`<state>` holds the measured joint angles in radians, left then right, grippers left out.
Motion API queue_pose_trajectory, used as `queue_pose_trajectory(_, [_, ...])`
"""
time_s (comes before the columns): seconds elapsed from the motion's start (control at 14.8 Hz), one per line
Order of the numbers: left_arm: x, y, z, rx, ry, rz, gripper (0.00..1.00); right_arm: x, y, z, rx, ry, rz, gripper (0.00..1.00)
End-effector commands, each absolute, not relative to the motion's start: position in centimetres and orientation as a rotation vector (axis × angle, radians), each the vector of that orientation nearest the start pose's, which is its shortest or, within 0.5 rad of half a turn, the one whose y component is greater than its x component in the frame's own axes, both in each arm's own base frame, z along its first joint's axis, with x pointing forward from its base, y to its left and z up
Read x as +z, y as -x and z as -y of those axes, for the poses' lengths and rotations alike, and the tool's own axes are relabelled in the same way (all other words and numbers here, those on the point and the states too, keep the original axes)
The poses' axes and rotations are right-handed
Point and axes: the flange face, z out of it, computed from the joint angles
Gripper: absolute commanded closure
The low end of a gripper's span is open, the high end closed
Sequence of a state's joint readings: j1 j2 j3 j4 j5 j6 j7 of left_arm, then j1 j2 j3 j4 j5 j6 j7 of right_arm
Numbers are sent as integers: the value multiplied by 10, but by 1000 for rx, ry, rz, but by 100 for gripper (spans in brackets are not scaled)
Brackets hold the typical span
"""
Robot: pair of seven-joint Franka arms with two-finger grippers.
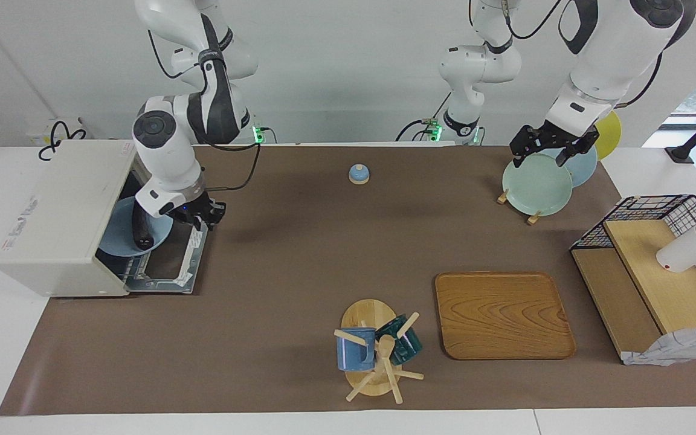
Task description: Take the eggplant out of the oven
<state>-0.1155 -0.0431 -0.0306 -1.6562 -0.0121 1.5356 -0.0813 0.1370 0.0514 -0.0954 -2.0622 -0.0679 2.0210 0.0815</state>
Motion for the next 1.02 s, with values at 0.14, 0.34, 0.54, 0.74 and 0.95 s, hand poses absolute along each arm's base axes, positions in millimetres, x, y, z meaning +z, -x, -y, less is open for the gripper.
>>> queue_pose_trajectory(0.14, [609,-527,77,107,3116,-105,0,398,-539,47,180,3202,37,53])
queue_pose_trajectory(0.34, [609,-527,77,107,3116,-105,0,377,-524,53,119,3199,43,59])
queue_pose_trajectory(0.54, [609,-527,77,107,3116,-105,0,363,-514,52,60,3199,60,63])
queue_pose_trajectory(0.74, [609,-527,77,107,3116,-107,0,363,-515,46,92,3194,181,100])
queue_pose_trajectory(0.95, [609,-527,77,107,3116,-105,0,385,-526,-8,203,3213,372,100])
